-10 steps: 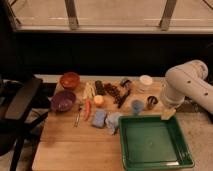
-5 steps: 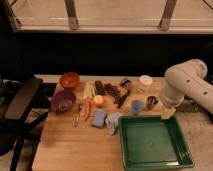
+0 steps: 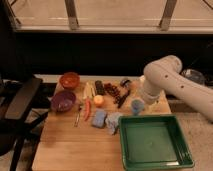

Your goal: Place sponge in metal cup

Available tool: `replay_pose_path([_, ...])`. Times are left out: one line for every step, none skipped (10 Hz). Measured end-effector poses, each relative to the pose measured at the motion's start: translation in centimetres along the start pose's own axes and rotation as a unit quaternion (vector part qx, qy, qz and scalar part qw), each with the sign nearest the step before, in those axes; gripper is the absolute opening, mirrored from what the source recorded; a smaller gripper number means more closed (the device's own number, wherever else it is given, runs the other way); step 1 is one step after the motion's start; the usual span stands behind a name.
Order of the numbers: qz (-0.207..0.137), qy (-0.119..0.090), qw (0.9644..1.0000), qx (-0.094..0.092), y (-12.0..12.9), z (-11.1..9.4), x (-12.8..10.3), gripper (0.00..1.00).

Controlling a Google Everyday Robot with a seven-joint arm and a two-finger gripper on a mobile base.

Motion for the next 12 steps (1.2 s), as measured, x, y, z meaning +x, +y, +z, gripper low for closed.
replay_pose_path([-0.037, -0.023, 0.999, 0.011, -2.1, 0.3, -1.9, 0.65])
replay_pose_path([-0.056, -0.043, 0.9974, 0.019, -3.5, 0.5, -3.2, 0.65])
replay_pose_path([-0.067, -0.056, 0.9959, 0.025, -4.5, 0.5, -4.1, 0.65])
replay_pose_path([-0.067, -0.057, 0.9958, 0.025, -4.5, 0.5, -4.1, 0.65])
replay_pose_path([-0.066, -0.056, 0.9959, 0.025, -4.4, 0.5, -4.0, 0.65])
replay_pose_path([-0.068, -0.057, 0.9958, 0.024, -4.5, 0.6, -4.2, 0.65])
replay_pose_path([-0.073, -0.057, 0.9955, 0.019, -4.4, 0.5, -4.2, 0.65])
replay_pose_path([-0.091, -0.056, 0.9941, 0.015, -4.6, 0.5, -4.2, 0.65])
replay_pose_path([-0.112, -0.057, 0.9919, 0.015, -5.4, 0.8, -4.7, 0.65])
replay_pose_path([-0.136, -0.056, 0.9891, 0.014, -6.4, 1.4, -5.6, 0.65])
replay_pose_path([-0.157, -0.058, 0.9858, 0.013, -7.4, 2.1, -6.5, 0.65])
replay_pose_path([-0.174, -0.062, 0.9826, 0.014, -8.4, 3.1, -7.3, 0.65])
